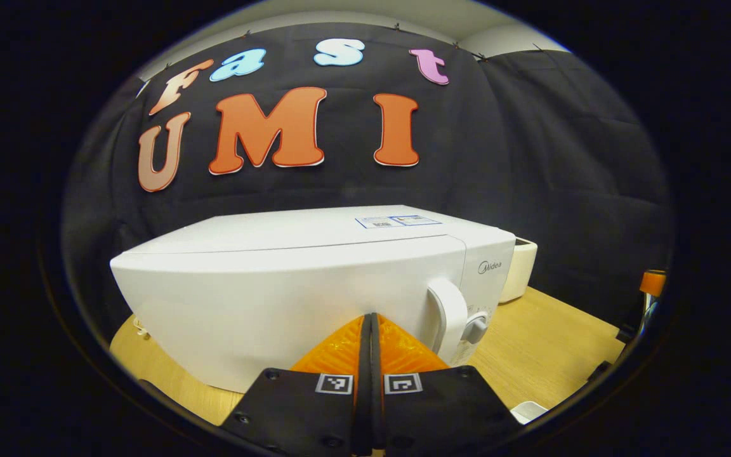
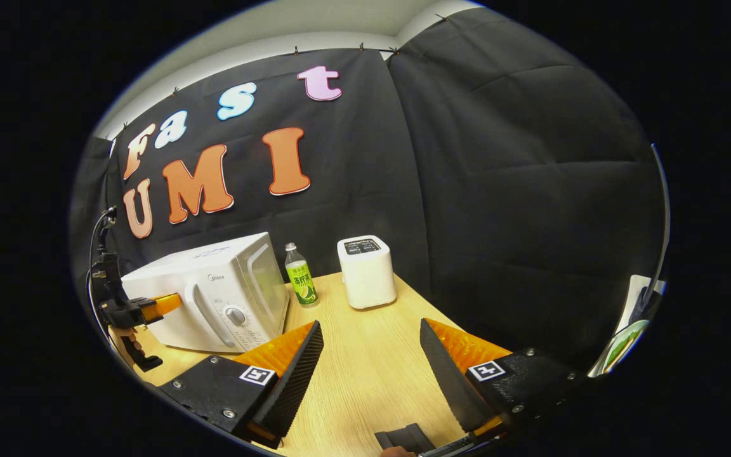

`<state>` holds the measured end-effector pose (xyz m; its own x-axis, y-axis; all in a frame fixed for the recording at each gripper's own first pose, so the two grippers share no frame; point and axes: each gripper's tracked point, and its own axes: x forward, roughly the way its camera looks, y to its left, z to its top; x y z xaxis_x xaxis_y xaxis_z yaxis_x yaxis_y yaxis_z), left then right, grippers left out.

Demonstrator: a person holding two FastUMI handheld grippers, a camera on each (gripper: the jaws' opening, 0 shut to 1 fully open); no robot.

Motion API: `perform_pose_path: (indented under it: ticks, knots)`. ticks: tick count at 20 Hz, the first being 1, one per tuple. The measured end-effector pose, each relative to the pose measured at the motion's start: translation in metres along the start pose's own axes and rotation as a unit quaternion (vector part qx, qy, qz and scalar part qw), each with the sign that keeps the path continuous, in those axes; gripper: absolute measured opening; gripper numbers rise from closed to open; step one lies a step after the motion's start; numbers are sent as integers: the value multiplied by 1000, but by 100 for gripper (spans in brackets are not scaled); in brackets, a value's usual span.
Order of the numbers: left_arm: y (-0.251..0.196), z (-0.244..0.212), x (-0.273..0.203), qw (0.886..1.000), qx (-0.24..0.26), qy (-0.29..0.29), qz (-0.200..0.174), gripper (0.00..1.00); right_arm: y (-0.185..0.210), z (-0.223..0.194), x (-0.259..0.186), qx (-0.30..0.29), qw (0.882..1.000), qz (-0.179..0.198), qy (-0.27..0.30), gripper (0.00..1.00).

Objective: Open the microwave oven with the left hand, put the food in, and close the microwave oven.

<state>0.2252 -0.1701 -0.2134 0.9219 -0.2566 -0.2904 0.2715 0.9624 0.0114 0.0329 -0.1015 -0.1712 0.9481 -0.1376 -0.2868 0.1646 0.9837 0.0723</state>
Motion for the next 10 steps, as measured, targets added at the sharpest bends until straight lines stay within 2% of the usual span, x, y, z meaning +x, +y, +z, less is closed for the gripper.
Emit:
perform_pose_path:
  ticks: [1,4,5,6,8,10]
  knots:
    - [0,1,1,1000,-5,1,-4,4,5,1,-1,3,1000,5,-2,95]
    - [1,2,1,1000,1,-4,-2,4,12,6,-9,-4,1000,9,-11,95]
    - [1,2,1,1000,5,-1,2,0,14,9,-13,-4,1000,11,-13,95]
    - [2,1,-1,1000,11,4,9,4,18,12,-17,-3,1000,13,-14,95]
    - [25,11,-15,998,33,0,48,4,26,17,-24,-3,1000,20,-18,95]
    - [32,26,-34,999,-8,-5,34,4,34,26,-29,-7,999,26,-24,95]
